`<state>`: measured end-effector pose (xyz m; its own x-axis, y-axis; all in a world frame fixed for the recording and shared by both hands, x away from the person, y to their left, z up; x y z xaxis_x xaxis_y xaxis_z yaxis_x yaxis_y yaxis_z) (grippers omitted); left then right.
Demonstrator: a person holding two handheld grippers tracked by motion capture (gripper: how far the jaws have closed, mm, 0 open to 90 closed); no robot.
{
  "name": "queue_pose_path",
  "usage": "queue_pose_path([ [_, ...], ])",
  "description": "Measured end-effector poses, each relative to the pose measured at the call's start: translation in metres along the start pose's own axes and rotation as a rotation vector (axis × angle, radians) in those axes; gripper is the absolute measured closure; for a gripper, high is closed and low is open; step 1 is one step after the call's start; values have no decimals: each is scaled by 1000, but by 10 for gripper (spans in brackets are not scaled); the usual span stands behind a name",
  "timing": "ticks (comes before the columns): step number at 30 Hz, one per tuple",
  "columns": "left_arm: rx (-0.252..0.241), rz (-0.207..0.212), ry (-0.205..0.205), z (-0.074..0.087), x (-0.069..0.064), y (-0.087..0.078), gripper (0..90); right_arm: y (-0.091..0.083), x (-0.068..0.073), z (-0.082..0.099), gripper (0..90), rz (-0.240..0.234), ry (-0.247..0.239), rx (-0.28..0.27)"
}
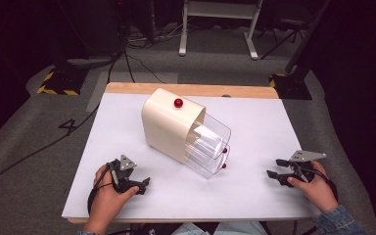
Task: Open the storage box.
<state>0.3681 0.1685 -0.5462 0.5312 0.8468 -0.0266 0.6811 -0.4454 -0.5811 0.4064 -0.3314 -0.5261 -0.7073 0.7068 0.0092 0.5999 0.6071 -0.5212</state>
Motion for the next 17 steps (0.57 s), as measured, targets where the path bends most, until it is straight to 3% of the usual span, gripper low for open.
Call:
queue_pose_path([
  [2,-1,-1,-2,0,0,0,0,2,0,6,277,6,-41,22],
  [5,-1,0,-1,0,0,0,0,2,-3,9,236,11,-13,-27],
  [8,0,0,0,0,0,0,0,2,-3,9,232,14,-19,-32],
  [9,-1,0,-1,0,0,0,0,3,-4,9,167,37,-23,-28],
  [11,-1,1,0,0,0,0,0,4,-6,10,141,54,-2,-13],
  [17,0,1,-2,0,0,0,0,4,-6,10,140,54,-3,-13],
])
Point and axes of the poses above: each handheld gripper's, and its own axes: y roughly forward along the jaws, z roughly out of its underside, x roughly to its left, the point moved 8 cm from there along y, roughly forward along the jaws, and after that the axes turned 13 degrees about -x, right-handed, at the moved point
